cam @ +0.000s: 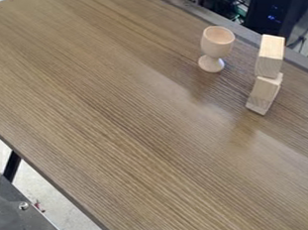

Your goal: Remove a ball from a cup and place it on a table

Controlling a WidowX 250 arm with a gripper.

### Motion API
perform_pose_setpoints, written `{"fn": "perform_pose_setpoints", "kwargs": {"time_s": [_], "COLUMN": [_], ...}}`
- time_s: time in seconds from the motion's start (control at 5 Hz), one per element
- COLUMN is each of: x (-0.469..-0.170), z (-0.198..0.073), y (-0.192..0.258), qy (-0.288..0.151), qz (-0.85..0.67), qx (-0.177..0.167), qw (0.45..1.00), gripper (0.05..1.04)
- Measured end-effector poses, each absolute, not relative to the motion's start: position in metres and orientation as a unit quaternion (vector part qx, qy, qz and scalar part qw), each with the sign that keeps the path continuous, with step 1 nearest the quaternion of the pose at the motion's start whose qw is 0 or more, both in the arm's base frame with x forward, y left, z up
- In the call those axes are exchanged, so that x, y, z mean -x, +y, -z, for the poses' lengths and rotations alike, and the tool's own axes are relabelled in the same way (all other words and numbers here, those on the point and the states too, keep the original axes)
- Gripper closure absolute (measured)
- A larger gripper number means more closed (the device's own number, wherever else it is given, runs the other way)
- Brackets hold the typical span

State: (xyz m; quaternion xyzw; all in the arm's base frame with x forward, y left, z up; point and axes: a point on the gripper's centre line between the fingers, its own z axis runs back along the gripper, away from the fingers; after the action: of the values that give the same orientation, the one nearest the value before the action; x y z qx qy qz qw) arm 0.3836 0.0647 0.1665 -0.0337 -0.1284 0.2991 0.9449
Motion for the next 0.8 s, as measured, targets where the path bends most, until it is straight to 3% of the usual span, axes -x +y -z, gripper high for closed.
{"fn": "perform_pose_setpoints", "kwargs": {"time_s": [0.2, 0.8], "x": [-0.375, -0.36], "z": [-0.161, -0.073], "y": [0.072, 0.081], "qy": [-0.111, -0.07], "qz": [-0.312, -0.307], "qx": [0.008, -0.008], "qw": [0.943, 0.949], "gripper": [0.35, 0.35]}}
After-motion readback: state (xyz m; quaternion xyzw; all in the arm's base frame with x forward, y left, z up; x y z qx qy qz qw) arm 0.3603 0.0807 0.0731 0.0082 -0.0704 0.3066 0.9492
